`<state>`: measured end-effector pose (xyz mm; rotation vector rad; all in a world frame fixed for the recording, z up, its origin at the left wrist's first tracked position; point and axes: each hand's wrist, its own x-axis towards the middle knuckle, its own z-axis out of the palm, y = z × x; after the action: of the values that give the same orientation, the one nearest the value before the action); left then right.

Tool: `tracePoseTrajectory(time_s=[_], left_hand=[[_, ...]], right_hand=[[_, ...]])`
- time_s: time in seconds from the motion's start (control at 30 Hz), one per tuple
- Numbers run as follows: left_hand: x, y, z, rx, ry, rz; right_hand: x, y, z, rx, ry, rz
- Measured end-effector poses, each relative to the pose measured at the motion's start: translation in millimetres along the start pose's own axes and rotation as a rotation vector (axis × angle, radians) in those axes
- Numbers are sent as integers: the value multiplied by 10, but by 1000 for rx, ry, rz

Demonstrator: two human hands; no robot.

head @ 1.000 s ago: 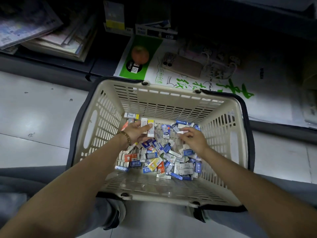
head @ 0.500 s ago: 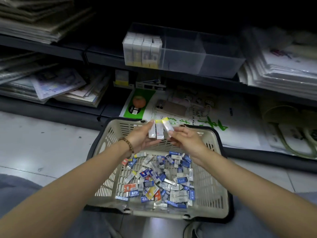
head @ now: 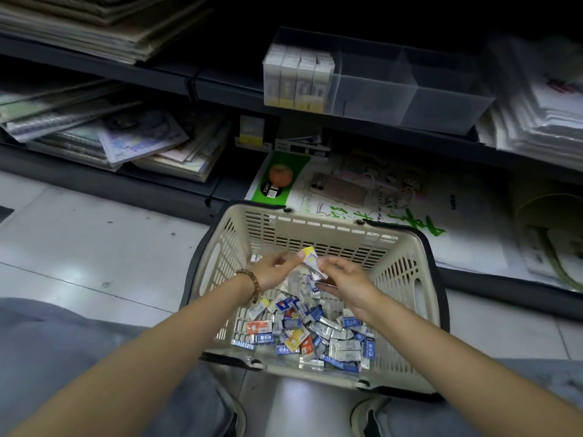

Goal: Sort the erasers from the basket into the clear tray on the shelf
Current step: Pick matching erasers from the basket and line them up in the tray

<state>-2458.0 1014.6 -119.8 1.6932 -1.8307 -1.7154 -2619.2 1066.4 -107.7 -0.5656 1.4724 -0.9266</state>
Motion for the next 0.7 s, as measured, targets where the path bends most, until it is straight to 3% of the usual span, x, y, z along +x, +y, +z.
tracePoseTrajectory(time_s=[0.07, 0.2, 0.33, 0.43, 0.5, 0.57, 0.63, 0.7], left_hand=[[-4, -10, -119, -16, 19, 75], [-37, 56, -464, -411, 30, 60], [-156, 18, -795, -444, 22, -26], [-327, -62, -1072, -490, 130, -102], [-476, -140, -1287, -623, 222, -142], [-615, -233, -1469, -726, 285, -179], [-705, -331, -1563, -722, 299, -228], [-722, -397, -1582, -689, 281, -286]], right_hand=[[43, -45, 17, -12, -60, 6], [233, -204, 195, -40, -186, -35], [484, -271, 500, -41, -374, 11], [706, -167, 650, 16, -476, 96], [878, 57, 665, -194, -463, 85], [1053, 412, 656, -625, -460, 21], [1176, 779, 687, -962, -537, 16], [1261, 1047, 753, -1113, -591, -2]])
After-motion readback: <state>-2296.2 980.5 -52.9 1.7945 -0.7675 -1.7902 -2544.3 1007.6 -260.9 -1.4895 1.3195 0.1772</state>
